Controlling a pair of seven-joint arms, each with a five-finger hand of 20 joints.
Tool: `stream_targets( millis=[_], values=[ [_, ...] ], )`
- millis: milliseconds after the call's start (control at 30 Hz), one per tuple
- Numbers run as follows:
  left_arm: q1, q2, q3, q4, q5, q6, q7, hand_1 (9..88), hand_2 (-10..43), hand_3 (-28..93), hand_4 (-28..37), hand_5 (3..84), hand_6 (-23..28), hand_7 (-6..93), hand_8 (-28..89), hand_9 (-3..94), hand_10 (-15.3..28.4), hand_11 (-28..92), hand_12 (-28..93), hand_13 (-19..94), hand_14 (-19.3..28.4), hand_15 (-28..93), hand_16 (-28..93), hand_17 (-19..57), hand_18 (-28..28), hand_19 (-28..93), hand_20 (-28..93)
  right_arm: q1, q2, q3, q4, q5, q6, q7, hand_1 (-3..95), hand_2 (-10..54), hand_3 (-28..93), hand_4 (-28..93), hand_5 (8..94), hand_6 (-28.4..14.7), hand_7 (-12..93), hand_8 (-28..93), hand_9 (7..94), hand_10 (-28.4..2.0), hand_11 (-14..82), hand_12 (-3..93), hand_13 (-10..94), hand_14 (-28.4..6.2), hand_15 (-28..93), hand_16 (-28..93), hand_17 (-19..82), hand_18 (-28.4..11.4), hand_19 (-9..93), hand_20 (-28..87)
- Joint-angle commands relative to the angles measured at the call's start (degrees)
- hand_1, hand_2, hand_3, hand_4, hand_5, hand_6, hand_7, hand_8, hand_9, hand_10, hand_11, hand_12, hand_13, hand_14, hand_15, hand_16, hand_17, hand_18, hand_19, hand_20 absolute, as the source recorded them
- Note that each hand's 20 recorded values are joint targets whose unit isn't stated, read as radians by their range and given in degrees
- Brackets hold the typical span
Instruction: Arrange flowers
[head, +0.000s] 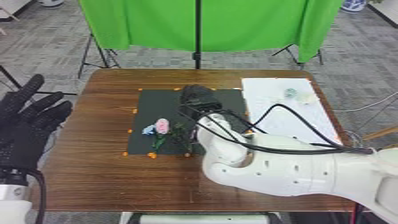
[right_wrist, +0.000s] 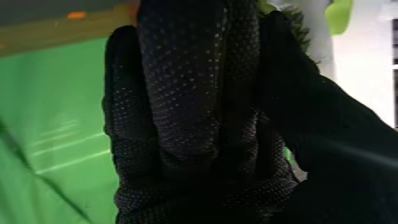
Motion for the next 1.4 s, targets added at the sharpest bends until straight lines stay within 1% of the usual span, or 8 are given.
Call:
stream_targets(
  millis=[33,333,433,633,800,1067,1167,1400],
  values=[
    [-1.2,0.80,0.31,0.97,0.19,-1.15,-1.14,18.3,8.4,77,-28.3,28.4,5.8,16.8,-11,28.5,19.6,34,9,21,26.6,62,-14,-6.8,24.2,57,26,1.7,-3.0,-2.2,0.8,0.4,-0.4,-0.6,55.2,-9.5,72,-28,84.5,0.9,19,4,93.7,-6.5,20.4,26.6,93,-3.1,38,23,53,-13.7,93,-17],
    [-2.8,1.53,0.84,1.63,0.38,-1.82,-1.89,18.5,8.5,77,-28.3,28.6,5.7,17.2,-11,30.0,20.3,33,9,22,27.7,62,-14,-7.0,24.9,58,26,3.0,-4.8,-5.0,1.5,0.3,-0.8,-0.3,54.9,-9.5,72,-28,84.2,1.2,19,4,93.7,-6.9,20.8,26.2,93,-3.3,39,23,51,-13.9,93,-16],
    [-3.3,1.53,0.75,1.81,0.66,-2.42,-2.48,18.7,8.8,76,-28.3,28.9,5.7,17.8,-11,31.8,20.6,32,11,24,28.3,61,-13,-7.0,25.8,58,27,3.1,-4.9,-5.7,1.9,0.2,-1.5,0.2,55.0,-9.5,72,-28,84.0,1.0,19,3,93.7,-7.2,20.9,26.1,93,-3.3,39,23,51,-14.1,93,-15],
    [-3.2,1.28,0.56,1.74,0.77,-2.42,-2.89,18.9,9.3,75,-28.3,29.1,5.8,17.9,-11,33.7,21.0,31,12,27,28.4,61,-12,-6.8,27.2,59,27,2.3,-4.4,-5.9,2.6,-0.3,-2.8,0.8,54.7,-9.5,72,-28,82.1,0.5,18,2,93.7,-7.5,19.7,27.3,92,-3.5,40,23,49,-14.7,93,-13],
    [-3.5,1.65,0.88,1.89,0.58,-2.30,-2.67,19.0,9.6,75,-28.3,29.2,5.9,17.9,-12,34.8,21.0,30,12,30,28.4,60,-11,-6.8,27.5,59,27,2.4,-4.5,-6.3,3.0,-0.4,-3.4,1.0,54.6,-9.5,71,-28,78.5,0.0,18,1,93.5,-7.8,19.5,27.7,91,-3.5,42,22,48,-15.3,93,-10],
    [-4.1,1.28,1.05,1.91,1.00,-2.54,-3.25,19.2,10.3,74,-28.3,29.2,6.0,18.1,-12,36.9,21.1,29,14,33,28.4,59,-9,-6.1,28.3,60,28,2.8,-4.8,-6.7,2.7,-1.8,-3.2,0.6,49.8,-9.5,74,-28,72.7,-0.5,17,-1,91.9,-8.5,21.3,27.2,89,-3.9,45,21,47,-16.2,93,-8],
    [-3.6,1.18,0.88,1.82,0.82,-2.45,-2.72,19.2,10.3,74,-28.3,29.3,6.0,18.2,-12,37.2,21.1,29,14,34,28.4,59,-8,-6.1,28.4,60,28,3.3,-5.0,-7.4,2.5,-2.3,-3.2,0.7,48.5,-9.5,75,-28,71.4,-0.6,16,-2,91.5,-8.7,22.3,26.4,89,-4.0,45,21,46,-16.4,93,-7],
    [-3.4,1.02,0.93,1.81,0.77,-2.31,-2.51,19.7,10.6,73,-28.3,29.3,6.1,18.2,-12,38.6,21.4,28,15,37,28.4,57,-7,-5.5,28.4,60,29,2.9,-4.7,-6.8,2.5,-2.7,-5.2,0.9,47.2,-9.5,75,-28,67.8,-0.8,16,-12,90.3,-9.0,24.0,25.4,88,-4.2,47,20,45,-17.2,93,-6]
  ],
)
